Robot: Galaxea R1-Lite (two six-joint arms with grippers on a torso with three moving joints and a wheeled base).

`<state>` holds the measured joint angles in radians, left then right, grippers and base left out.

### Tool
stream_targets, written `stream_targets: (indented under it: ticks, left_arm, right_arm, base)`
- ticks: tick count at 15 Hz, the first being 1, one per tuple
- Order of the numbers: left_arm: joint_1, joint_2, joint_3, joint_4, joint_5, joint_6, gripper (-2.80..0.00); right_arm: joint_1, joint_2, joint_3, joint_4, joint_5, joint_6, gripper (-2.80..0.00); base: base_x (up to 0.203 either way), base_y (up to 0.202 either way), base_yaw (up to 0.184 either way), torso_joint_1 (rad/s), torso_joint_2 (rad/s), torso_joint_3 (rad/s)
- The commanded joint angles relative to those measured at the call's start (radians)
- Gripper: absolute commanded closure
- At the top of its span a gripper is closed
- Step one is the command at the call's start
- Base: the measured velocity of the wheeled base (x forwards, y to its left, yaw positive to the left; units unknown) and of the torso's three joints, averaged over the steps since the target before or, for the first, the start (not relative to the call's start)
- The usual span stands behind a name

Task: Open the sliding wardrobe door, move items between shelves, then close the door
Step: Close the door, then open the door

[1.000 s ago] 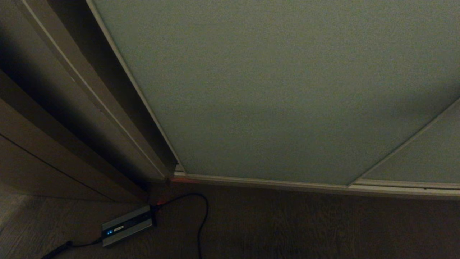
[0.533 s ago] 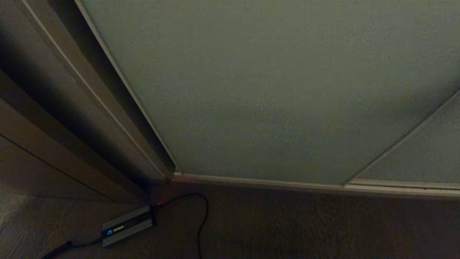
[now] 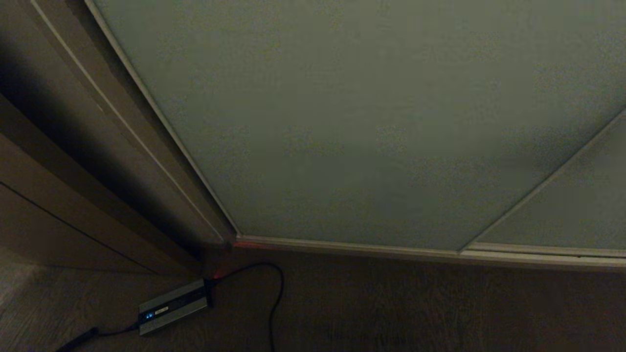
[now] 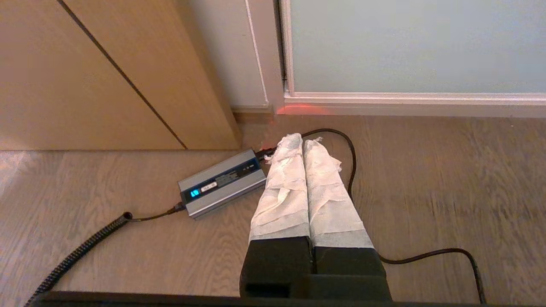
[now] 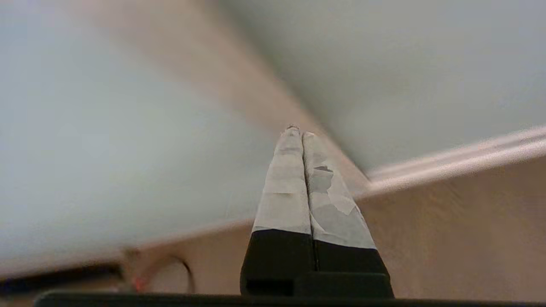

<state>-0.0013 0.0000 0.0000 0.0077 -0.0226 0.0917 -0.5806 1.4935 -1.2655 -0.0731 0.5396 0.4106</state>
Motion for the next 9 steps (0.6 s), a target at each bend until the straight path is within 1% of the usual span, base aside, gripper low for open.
stream_targets:
  ticks: [1,3,4,5,6,7,9]
  left_arm:
    - [0.0,0.002,0.0,0.0,0.001,0.0,0.0]
    - [0.0,0.002,0.0,0.0,0.001,0.0,0.0]
    - [0.0,0.002,0.0,0.0,0.001,0.0,0.0]
    - [0.0,0.002,0.0,0.0,0.001,0.0,0.0]
    - [0.0,0.002,0.0,0.0,0.0,0.0,0.0]
    - [0.0,0.002,0.0,0.0,0.0,0.0,0.0]
    - [0.0,0.002,0.0,0.0,0.0,0.0,0.0]
  right_arm:
    - [0.002,-0.159,0.094,0.038,0.012,-0.088,0.0]
    - [0.008,-0.3,0.209,0.071,0.039,-0.255,0.0]
    - [0.02,-0.377,0.27,0.08,0.046,-0.321,0.0]
    - [0.049,-0.459,0.337,0.086,0.046,-0.371,0.0]
    - [0.1,-0.545,0.41,0.089,0.033,-0.412,0.0]
    - [0.16,-0.634,0.478,0.092,-0.002,-0.44,0.0]
    - [0.306,-0.821,0.626,0.102,-0.107,-0.47,0.0]
  base:
    - [0.0,0.0,0.0,0.0,0.0,0.0]
    - [0.0,0.0,0.0,0.0,0.0,0.0]
    - [0.0,0.0,0.0,0.0,0.0,0.0]
    - [0.0,0.0,0.0,0.0,0.0,0.0]
    - [0.0,0.0,0.0,0.0,0.0,0.0]
    - [0.0,0.0,0.0,0.0,0.0,0.0]
    - [0.0,0.0,0.0,0.0,0.0,0.0]
